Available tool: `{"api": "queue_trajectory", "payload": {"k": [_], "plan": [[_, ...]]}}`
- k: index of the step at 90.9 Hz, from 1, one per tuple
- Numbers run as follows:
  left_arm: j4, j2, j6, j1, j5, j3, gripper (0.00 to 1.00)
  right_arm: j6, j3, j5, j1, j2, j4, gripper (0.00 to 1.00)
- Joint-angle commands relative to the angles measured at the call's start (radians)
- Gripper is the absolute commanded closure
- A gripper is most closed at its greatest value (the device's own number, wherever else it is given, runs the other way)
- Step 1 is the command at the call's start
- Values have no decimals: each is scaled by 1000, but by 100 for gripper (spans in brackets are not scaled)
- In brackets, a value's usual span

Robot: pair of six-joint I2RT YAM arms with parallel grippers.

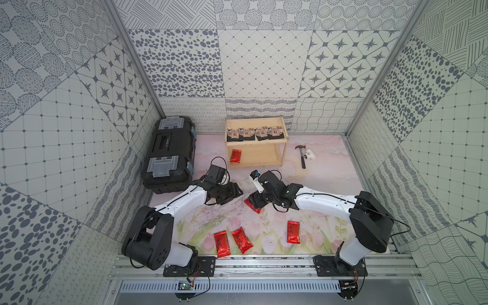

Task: Place the tea bags on the shelf by color
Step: Move the tea bag to the center of the board, then pick up the tea bag from the center of the board.

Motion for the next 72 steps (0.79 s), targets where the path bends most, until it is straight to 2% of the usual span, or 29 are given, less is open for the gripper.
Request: {"api": "queue_trajectory", "payload": {"k": [1, 14, 24, 50, 72], "plan": [[187, 40, -3, -20, 119, -32, 35, 45, -96, -33, -3, -52, 144, 42], [282, 71, -19, -35, 139, -66, 41, 69, -156, -57, -6, -37, 227, 66], [334, 102, -23, -53, 149, -77, 47, 81, -185, -77, -16, -9, 266, 76], [380, 121, -16, -74, 156, -99, 57, 114, -254, -115, -39, 39, 343, 83], [416, 137, -17, -86, 166, -118, 65, 131, -304, -111, -41, 33, 365, 84]]}}
